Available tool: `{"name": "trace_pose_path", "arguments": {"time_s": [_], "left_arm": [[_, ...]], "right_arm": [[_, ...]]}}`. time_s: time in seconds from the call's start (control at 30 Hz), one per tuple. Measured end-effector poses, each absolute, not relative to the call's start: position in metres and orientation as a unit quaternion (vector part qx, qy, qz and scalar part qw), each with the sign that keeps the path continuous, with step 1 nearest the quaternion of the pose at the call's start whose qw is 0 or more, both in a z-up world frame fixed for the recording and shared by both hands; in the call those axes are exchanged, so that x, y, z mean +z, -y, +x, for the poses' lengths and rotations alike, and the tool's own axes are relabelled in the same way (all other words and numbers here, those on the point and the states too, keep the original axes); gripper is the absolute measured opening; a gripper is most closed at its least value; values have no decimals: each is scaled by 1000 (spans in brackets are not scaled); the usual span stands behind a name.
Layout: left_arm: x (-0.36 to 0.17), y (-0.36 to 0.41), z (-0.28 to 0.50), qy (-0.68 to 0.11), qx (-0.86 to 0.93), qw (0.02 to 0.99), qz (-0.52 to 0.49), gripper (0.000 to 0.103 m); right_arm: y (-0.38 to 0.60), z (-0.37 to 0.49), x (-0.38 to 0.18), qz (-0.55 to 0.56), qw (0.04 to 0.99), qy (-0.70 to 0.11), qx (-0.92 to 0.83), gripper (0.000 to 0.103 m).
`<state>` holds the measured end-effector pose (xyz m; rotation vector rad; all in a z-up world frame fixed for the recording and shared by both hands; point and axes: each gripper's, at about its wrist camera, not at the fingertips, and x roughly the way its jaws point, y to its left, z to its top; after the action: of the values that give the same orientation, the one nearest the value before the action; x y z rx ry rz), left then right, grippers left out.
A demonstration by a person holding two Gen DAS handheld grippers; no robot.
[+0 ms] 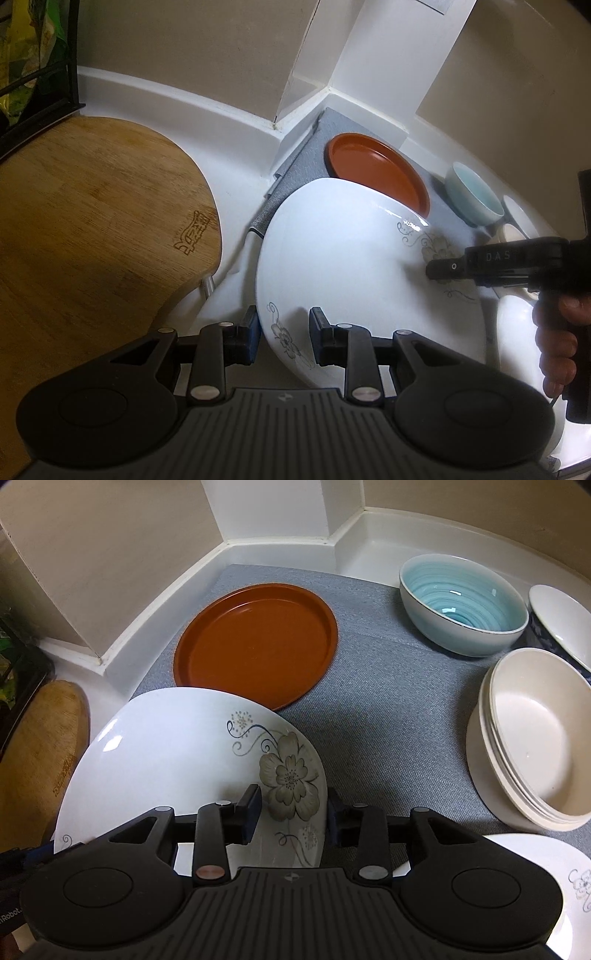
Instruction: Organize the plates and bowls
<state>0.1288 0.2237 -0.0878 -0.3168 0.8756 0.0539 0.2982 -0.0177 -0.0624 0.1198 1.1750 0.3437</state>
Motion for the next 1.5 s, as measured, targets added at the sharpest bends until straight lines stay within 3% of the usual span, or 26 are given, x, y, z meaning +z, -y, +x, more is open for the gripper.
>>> {"name": "trace_pose_path", "arguments": {"time_s": [0.3,0.87,1.3,1.5], "left_arm": [[-91,-221,131,-423,23,894,-147,31],[-91,-221,130,-427,17,893,-140,32],[-93,-220,130,-421,12,896,-139,33],[-90,-222,129,-418,17,898,-140,32]], "right_arm": [[14,300,-64,50,818,-548,165,41],[22,295,-63,67,821,-543,163,35],[9,295,-66,37,830,-531,168,48],[16,293,-65,61,833,-524,164,40]]}}
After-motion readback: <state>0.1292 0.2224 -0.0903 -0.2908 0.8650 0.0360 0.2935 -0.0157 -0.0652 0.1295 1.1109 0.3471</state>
